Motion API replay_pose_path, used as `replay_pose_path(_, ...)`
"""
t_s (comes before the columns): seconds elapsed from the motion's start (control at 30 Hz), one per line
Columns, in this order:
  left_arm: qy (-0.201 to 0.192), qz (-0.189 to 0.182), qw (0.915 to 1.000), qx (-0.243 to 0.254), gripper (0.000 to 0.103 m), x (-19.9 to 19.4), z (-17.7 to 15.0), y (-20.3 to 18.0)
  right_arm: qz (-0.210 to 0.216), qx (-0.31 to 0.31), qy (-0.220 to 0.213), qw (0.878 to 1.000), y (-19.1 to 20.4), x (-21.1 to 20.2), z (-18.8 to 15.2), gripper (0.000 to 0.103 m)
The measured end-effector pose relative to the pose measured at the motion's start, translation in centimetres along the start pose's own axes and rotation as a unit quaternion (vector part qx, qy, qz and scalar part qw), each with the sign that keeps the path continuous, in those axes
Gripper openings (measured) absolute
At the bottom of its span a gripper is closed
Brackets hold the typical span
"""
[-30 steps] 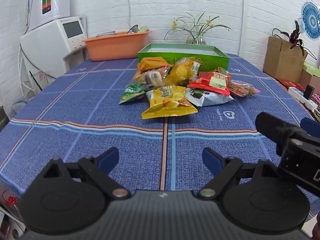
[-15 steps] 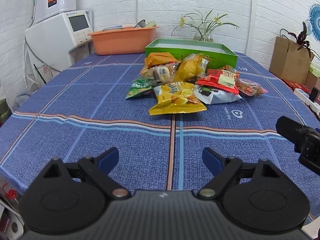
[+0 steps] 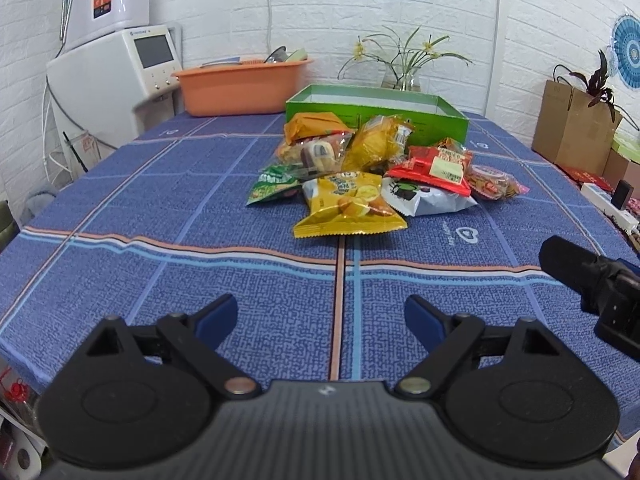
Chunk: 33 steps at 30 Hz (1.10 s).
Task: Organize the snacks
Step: 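Move both tools toward the pile of snack bags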
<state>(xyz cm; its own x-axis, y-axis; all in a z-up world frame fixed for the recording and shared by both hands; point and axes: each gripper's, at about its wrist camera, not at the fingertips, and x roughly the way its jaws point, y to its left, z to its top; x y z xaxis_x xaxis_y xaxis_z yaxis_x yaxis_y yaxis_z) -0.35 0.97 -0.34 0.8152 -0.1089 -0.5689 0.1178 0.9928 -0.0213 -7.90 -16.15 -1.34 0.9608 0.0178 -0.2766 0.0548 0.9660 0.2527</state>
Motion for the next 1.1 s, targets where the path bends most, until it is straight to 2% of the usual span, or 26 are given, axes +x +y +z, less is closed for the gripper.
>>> replay_pose_path(0.17, -0.009, -0.031, 0.9995, -0.008, 0.087, -0.1, -0.1, 0.0, 0.037, 0.009, 0.006, 0.999, -0.1, 0.3, -0.2, 0.103)
replay_pose_path(0.23, -0.009, -0.032, 0.9994, 0.003, 0.087, -0.1, -0.1, -0.5, 0.057, 0.015, 0.008, 0.998, -0.1, 0.4, -0.3, 0.103)
replay_pose_path(0.5, -0.015, -0.02, 0.9982, 0.055, 0.087, -0.2, -0.2, -2.3, 0.066, -0.005, 0.001, 0.998, 0.7, 0.5, -0.1, 0.103)
replay_pose_path(0.8, 0.005, 0.008, 0.9999, -0.002, 0.087, 1.3, 0.3, 0.1, 0.062, 0.015, 0.009, 0.998, -0.3, 1.2, -0.1, 0.103)
replay_pose_path(1.1, 0.008, 0.005, 0.9999, 0.002, 0.087, 2.2, 1.1, 0.8, 0.045, 0.047, 0.036, 0.997, -1.4, 2.6, -0.3, 0.103)
